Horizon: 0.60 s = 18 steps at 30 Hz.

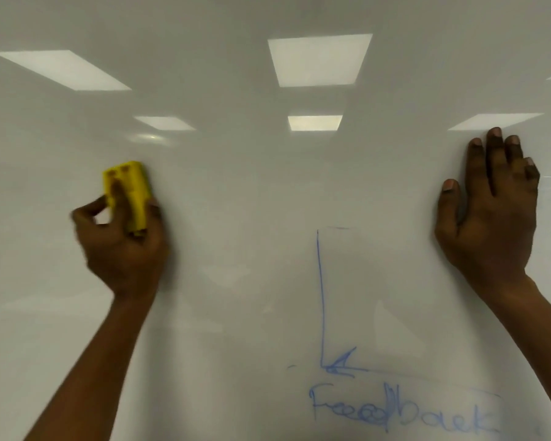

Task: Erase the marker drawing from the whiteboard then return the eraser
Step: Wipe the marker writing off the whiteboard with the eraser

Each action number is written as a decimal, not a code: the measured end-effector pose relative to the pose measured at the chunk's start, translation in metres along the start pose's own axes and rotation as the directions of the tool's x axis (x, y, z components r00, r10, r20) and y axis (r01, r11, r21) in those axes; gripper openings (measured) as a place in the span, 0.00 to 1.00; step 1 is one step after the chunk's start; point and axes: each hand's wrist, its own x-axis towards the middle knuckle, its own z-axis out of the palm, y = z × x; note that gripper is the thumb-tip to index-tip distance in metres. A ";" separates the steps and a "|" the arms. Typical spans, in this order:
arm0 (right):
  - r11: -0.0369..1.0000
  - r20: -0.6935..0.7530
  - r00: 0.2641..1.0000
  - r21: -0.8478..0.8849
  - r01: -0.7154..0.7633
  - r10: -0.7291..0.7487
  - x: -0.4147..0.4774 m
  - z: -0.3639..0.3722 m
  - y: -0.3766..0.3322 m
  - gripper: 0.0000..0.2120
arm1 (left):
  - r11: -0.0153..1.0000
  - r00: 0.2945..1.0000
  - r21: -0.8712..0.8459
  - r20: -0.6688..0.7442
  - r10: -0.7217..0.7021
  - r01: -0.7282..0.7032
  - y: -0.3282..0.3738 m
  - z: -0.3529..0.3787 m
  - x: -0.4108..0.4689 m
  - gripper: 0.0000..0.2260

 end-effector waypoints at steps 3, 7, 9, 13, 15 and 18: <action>1.000 0.003 1.000 -0.003 -0.001 0.001 0.000 -0.002 -0.001 0.28 | 0.926 0.917 -0.050 0.129 0.377 -0.374 0.047 0.011 -0.054 0.23; 1.000 0.021 1.000 -0.003 0.002 -0.002 0.001 -0.006 0.000 0.28 | 0.705 0.682 -0.125 0.183 0.708 -0.698 0.075 0.019 -0.065 0.23; 1.000 0.028 1.000 0.001 0.002 -0.002 0.002 -0.008 -0.001 0.28 | 0.889 0.879 -0.088 0.132 0.458 -0.450 0.066 0.023 -0.040 0.25; 1.000 0.036 0.999 -0.016 -0.005 0.005 0.002 -0.007 -0.005 0.28 | 0.993 0.992 -0.019 -0.043 -0.115 0.114 0.070 0.032 0.001 0.26; 1.000 0.037 0.999 -0.024 -0.014 0.015 0.001 -0.005 -0.006 0.27 | 0.999 0.999 -0.015 -0.027 -0.041 0.041 0.092 0.034 -0.018 0.24; 1.000 0.041 0.999 -0.011 -0.021 0.022 0.001 -0.005 -0.006 0.26 | 0.909 0.906 -0.121 0.102 0.412 -0.399 0.129 0.034 -0.089 0.21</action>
